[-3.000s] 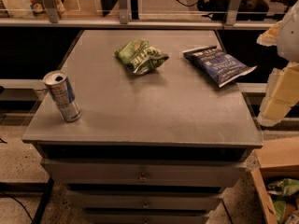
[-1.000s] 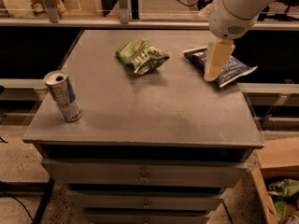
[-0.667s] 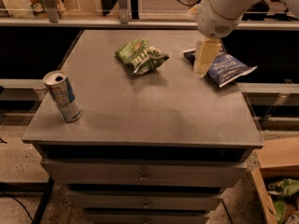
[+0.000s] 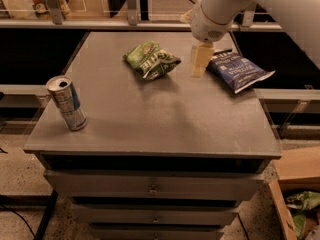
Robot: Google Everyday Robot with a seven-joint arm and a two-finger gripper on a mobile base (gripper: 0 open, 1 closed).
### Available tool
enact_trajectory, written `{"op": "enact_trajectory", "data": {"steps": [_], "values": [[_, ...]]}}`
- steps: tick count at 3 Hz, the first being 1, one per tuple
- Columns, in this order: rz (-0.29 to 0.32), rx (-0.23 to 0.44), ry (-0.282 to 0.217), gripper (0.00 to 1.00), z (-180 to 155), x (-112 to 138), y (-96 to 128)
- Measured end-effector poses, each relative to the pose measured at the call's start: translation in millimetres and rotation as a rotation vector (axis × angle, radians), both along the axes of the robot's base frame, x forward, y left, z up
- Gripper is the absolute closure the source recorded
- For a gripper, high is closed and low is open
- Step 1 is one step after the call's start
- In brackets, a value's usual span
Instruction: Move green jalapeno chip bag near redbull can
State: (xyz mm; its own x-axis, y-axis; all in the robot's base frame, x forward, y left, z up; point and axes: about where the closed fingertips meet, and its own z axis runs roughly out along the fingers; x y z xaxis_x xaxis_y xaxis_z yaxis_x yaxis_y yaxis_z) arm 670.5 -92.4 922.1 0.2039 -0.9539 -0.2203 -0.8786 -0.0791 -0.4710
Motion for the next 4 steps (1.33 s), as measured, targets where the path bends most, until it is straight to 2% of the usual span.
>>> {"op": "enact_trajectory", "data": {"steps": [1,3,4], "values": [[0.025,0.035,-0.009,0.0,-10.8,18.1,10.6],[0.057,0.095,-0.06,0.0,-29.6,48.3,26.0],[0.05,0.118,-0.075,0.0,-35.9,61.9,26.2]]}}
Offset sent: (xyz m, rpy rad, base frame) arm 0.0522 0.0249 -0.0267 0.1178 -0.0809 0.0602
